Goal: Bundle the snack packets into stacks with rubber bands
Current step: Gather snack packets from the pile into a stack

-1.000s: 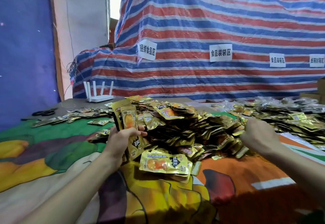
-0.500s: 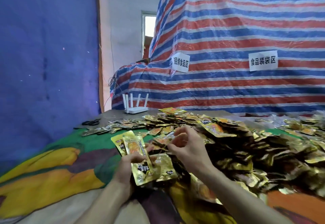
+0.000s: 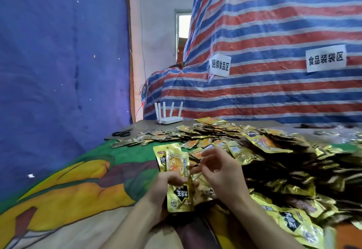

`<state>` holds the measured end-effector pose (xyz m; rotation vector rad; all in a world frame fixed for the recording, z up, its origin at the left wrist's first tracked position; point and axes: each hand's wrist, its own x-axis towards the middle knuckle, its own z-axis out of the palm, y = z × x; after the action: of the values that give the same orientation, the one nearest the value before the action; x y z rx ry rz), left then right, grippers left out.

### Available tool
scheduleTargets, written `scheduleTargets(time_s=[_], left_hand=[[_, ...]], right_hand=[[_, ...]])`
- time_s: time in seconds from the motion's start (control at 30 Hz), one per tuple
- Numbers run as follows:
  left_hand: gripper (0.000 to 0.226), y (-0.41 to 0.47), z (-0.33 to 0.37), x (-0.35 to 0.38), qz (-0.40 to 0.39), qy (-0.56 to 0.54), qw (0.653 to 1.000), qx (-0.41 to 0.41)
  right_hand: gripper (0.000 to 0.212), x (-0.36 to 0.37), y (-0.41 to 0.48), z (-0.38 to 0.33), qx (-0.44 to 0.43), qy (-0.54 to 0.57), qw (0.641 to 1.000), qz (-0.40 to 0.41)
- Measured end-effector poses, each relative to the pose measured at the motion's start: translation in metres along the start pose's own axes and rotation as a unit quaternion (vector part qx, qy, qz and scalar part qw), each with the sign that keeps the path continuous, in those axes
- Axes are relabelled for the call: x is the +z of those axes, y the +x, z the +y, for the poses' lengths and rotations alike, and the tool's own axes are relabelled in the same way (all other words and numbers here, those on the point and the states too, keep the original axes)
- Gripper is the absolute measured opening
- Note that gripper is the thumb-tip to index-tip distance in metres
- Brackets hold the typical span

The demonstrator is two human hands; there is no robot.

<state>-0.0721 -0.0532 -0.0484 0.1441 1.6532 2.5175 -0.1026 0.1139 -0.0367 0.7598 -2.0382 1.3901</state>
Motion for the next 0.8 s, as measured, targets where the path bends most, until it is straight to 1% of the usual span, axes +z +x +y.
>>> scheduleTargets(time_s=[0.13, 0.2, 0.27, 0.37, 0.43, 0.47, 0.5, 0.53, 0.57, 0.6, 0.63, 0.67, 0.7, 0.8], left_hand=[[0.046, 0.0, 0.003, -0.002, -0.039, -0.033, 0.999, 0.004], [0.05, 0.0, 0.004, -0.004, -0.075, -0.103, 0.992, 0.014], [0.052, -0.004, 0.009, -0.004, -0.12, -0.153, 0.98, 0.036], [0.056, -0.008, 0.016, -0.005, -0.18, -0.175, 0.965, 0.071], [0.058, -0.009, 0.019, -0.006, -0.187, -0.195, 0.959, 0.08], [0.059, -0.009, 0.02, -0.007, -0.188, -0.205, 0.957, 0.086], [0.06, -0.008, 0.02, -0.009, -0.185, -0.218, 0.954, 0.092], [0.06, -0.007, 0.02, -0.01, -0.181, -0.226, 0.953, 0.091], [0.059, -0.006, 0.019, -0.011, -0.182, -0.228, 0.953, 0.084], [0.056, -0.006, 0.018, -0.01, -0.187, -0.217, 0.955, 0.072], [0.053, -0.007, 0.017, -0.007, -0.19, -0.198, 0.96, 0.058], [0.05, -0.008, 0.017, -0.004, -0.19, -0.174, 0.965, 0.043], [0.046, -0.009, 0.016, -0.001, -0.188, -0.155, 0.969, 0.03], [0.039, -0.009, 0.016, 0.0, -0.176, -0.137, 0.975, 0.011]], right_hand=[[0.022, -0.001, -0.002, 0.001, -0.036, -0.041, 0.998, 0.019], [0.023, -0.004, -0.002, 0.003, -0.046, -0.058, 0.997, 0.026], [0.024, -0.007, -0.002, 0.004, -0.035, -0.055, 0.998, -0.001], [0.019, -0.005, -0.004, 0.002, -0.003, -0.052, 0.996, -0.068], [0.015, -0.005, -0.004, -0.002, 0.018, -0.021, 0.993, -0.112], [0.016, -0.006, -0.003, -0.006, 0.032, 0.026, 0.992, -0.123], [0.017, -0.007, -0.001, -0.009, 0.058, 0.099, 0.986, -0.123], [0.017, -0.008, 0.001, -0.013, 0.091, 0.194, 0.97, -0.117], [0.016, -0.008, 0.002, -0.016, 0.123, 0.306, 0.937, -0.114], [0.014, -0.009, 0.003, -0.019, 0.146, 0.408, 0.894, -0.116], [0.012, -0.01, 0.003, -0.022, 0.161, 0.485, 0.852, -0.113], [0.013, -0.013, 0.003, -0.023, 0.175, 0.533, 0.821, -0.103], [0.017, -0.016, 0.003, -0.024, 0.186, 0.559, 0.803, -0.091], [0.029, -0.02, 0.004, -0.023, 0.226, 0.59, 0.771, -0.086]])
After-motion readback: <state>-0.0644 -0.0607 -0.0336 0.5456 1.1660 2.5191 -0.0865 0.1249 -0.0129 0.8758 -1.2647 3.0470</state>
